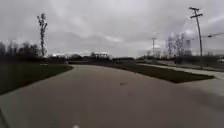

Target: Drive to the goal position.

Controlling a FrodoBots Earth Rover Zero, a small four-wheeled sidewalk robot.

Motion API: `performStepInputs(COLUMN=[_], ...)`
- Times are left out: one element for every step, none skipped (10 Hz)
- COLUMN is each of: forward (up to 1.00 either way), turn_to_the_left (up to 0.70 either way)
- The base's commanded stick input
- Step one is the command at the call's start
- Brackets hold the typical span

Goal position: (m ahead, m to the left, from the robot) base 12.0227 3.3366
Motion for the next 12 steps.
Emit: performStepInputs(forward=[1.00, 1.00, 1.00, 1.00, 1.00, 1.00, 1.00, 1.00, 1.00, 1.00, 1.00, 1.00], turn_to_the_left=[0.00, 0.00, 0.00, 0.00, 0.00, 0.00, 0.00, 0.00, 0.00, 0.00, 0.00, 0.00])
